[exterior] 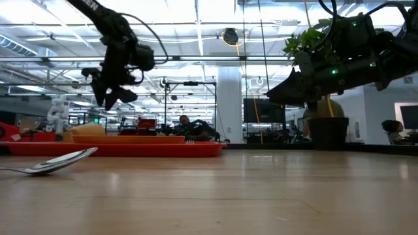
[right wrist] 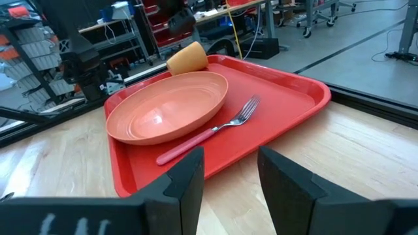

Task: Pick and place plate/cup/fork/spoon on tray
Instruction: Adjust the yellow cup on the red serving tray

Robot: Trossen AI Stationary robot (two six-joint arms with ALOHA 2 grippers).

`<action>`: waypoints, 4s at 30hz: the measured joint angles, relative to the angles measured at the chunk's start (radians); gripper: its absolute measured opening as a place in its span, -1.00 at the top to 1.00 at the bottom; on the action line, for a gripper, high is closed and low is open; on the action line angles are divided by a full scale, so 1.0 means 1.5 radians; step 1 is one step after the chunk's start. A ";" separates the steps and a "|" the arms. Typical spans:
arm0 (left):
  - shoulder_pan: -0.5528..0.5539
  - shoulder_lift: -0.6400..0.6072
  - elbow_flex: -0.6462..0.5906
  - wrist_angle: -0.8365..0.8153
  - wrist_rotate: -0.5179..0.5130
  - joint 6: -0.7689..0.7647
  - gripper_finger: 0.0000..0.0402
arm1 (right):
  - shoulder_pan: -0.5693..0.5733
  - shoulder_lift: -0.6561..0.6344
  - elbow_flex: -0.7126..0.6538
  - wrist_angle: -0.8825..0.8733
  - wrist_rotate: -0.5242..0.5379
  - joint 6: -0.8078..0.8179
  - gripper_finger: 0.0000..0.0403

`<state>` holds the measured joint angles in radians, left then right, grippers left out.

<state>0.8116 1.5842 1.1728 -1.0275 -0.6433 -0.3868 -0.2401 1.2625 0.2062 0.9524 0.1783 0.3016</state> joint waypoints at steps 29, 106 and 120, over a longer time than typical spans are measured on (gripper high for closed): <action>0.132 0.106 0.003 0.107 0.068 0.035 0.27 | -0.012 0.000 0.000 0.025 0.000 -0.018 0.32; -0.323 0.009 -0.142 -0.089 0.059 -0.663 0.06 | -0.015 0.000 -0.001 -0.106 -0.244 -0.123 0.32; -0.332 0.008 -0.001 -0.211 0.066 -0.414 0.18 | -0.015 0.000 -0.001 -0.170 -0.245 -0.140 0.32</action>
<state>0.3139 1.5967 1.1718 -1.3439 -0.5450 -1.0080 -0.2623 1.2625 0.2054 0.6973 -0.1898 0.0921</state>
